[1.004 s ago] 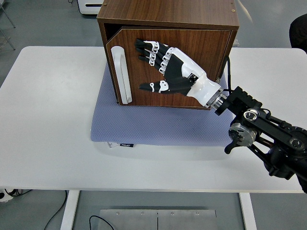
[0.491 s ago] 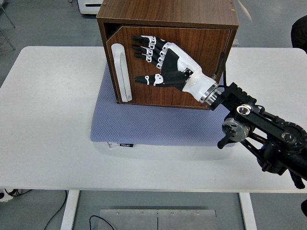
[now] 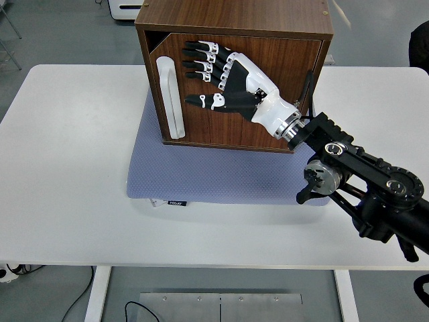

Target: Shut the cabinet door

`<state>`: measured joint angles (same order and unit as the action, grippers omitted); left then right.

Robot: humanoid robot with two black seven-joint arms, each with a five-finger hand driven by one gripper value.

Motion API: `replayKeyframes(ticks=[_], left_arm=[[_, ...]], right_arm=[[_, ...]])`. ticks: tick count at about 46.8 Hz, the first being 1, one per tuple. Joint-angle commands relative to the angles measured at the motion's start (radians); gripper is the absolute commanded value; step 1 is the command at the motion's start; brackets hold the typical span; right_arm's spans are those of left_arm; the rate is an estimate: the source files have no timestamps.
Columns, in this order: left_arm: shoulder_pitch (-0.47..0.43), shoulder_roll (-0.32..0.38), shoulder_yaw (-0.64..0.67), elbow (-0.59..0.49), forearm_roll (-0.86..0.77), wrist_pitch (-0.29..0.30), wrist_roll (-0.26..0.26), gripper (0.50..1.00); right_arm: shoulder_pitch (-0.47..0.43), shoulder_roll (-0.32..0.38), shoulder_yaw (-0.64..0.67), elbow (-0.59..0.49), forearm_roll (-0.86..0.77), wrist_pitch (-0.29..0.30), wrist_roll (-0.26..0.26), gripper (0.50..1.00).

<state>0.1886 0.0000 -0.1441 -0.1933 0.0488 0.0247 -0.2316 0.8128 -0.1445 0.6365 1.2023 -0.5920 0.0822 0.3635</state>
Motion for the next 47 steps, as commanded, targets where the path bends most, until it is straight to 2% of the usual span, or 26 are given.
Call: replayKeyframes(ticks=[1, 10, 23, 34, 47], left_arm=[[0.000, 0.000, 0.000, 0.000, 0.000, 0.000, 0.000, 1.000], [0.000, 0.000, 0.000, 0.000, 0.000, 0.000, 0.000, 1.000], [0.000, 0.000, 0.000, 0.000, 0.000, -0.002, 0.000, 1.000], [0.000, 0.000, 0.000, 0.000, 0.000, 0.000, 0.000, 1.000], [-0.001, 0.000, 0.000, 0.000, 0.000, 0.000, 0.000, 1.000]], right_arm=[[-0.012, -0.009, 0.000, 0.022, 0.000, 0.034, 0.012, 1.000], [-0.037, -0.076, 0.000, 0.083, -0.008, 0.116, 0.046, 1.000], [-0.070, -0.161, 0.008, 0.146, -0.014, 0.166, 0.080, 1.000], [-0.139, -0.234, 0.046, 0.169, -0.015, 0.197, 0.141, 1.000], [-0.208, -0.337, 0.065, 0.210, -0.017, 0.257, 0.247, 1.000]])
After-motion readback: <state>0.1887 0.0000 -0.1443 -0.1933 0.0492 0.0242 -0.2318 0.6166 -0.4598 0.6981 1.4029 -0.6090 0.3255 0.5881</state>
